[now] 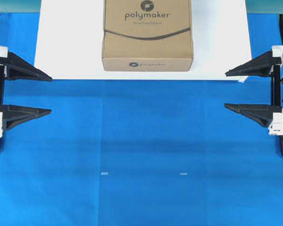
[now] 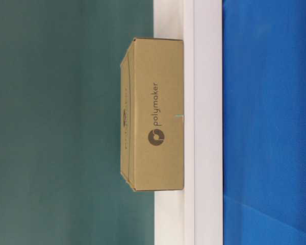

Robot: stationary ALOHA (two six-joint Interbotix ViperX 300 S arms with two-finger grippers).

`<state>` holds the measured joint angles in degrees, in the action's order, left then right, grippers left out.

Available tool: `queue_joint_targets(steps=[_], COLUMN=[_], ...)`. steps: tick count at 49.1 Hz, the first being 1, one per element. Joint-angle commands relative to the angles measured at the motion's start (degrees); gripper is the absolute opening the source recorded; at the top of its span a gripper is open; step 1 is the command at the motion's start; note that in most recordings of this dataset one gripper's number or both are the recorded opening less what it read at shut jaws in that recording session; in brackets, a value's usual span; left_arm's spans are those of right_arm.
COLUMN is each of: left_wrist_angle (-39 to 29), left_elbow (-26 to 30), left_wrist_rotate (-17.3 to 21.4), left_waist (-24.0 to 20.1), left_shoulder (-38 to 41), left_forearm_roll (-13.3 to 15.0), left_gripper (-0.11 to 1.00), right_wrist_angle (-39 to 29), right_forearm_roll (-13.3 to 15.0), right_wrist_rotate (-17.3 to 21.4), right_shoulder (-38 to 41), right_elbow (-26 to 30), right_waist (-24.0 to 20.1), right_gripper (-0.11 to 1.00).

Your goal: Place the cardboard box on the stand after clamping it between your arms.

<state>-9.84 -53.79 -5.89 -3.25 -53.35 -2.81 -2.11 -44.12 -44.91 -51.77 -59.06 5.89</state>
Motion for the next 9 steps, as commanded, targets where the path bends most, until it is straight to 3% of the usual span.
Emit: queue_joint_targets(steps=[1, 9], left_wrist_angle=[-0.1, -0.6], left_elbow=[0.0, -1.8], left_wrist_rotate=[-0.2, -0.5], left_waist=[0.1, 0.1], left_shoulder=[0.0, -1.0], left_forearm_roll=[0.0, 0.0], left_gripper=[0.85, 0.85], right_wrist_angle=[0.5, 0.1], right_forearm_roll=[-0.3, -0.3], right_wrist_rotate=[0.5, 0.5], right_shoulder=[-0.3, -2.7], right_elbow=[0.1, -2.2], right_waist=[-0.3, -0.6], right_gripper=[0.95, 0.95])
